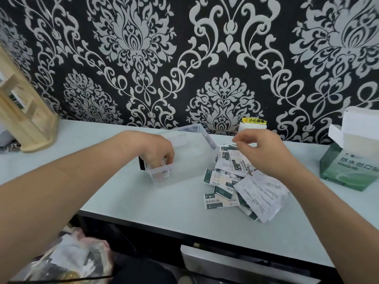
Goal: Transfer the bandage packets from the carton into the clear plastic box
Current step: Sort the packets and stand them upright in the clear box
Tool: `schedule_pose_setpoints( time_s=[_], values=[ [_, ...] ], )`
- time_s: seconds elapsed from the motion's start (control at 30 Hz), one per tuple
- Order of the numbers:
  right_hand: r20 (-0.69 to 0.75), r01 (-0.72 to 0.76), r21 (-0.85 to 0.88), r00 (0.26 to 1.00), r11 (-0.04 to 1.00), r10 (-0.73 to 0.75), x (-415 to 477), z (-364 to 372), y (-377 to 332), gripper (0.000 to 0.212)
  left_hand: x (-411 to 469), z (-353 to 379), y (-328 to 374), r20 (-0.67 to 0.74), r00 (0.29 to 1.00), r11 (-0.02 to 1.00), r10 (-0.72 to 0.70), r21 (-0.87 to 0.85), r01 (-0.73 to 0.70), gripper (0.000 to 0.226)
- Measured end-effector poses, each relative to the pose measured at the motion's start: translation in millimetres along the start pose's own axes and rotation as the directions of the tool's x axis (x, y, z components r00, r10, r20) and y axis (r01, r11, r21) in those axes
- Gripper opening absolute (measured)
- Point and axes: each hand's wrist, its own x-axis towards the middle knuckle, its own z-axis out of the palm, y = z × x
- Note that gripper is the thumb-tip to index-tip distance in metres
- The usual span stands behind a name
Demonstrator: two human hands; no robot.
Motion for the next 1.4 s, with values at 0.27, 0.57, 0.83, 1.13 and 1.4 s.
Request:
schedule_pose_setpoints(
  time_s=[0.27,0.57,0.83,1.13,1.4],
  values=[
    [0.039,-0.051,-0.004,0.998,0.999,0.052,-17,6,24,0.018,0,3,-3,-0.043,0.999,0.998,-0.029,-0.049,0.027,0.036],
    [0.363,0.123,-0.176,0.93,0.977,-0.052,-26,-7,31,0.037,-34,-47,31,-0.519,0.848,0.897,-0.105,-0.418,-0.145,0.024],
    [0.434,0.164,-0.378,0.901,0.911,0.018,-35,-7,42,0.055,-17,-32,169,-0.465,0.885,0.942,0.023,-0.285,-0.174,0.006],
    [0.251,0.065,-0.153,0.968,0.986,-0.025,-32,-22,62,0.063,19,8,211,-0.499,0.843,0.875,-0.199,-0.478,-0.077,0.063],
    [0.299,-0.178,0.299,0.95,0.938,0.085,-36,-40,70,0.059,19,5,204,-0.472,0.851,0.787,-0.229,-0.605,-0.124,0.06]
  ],
)
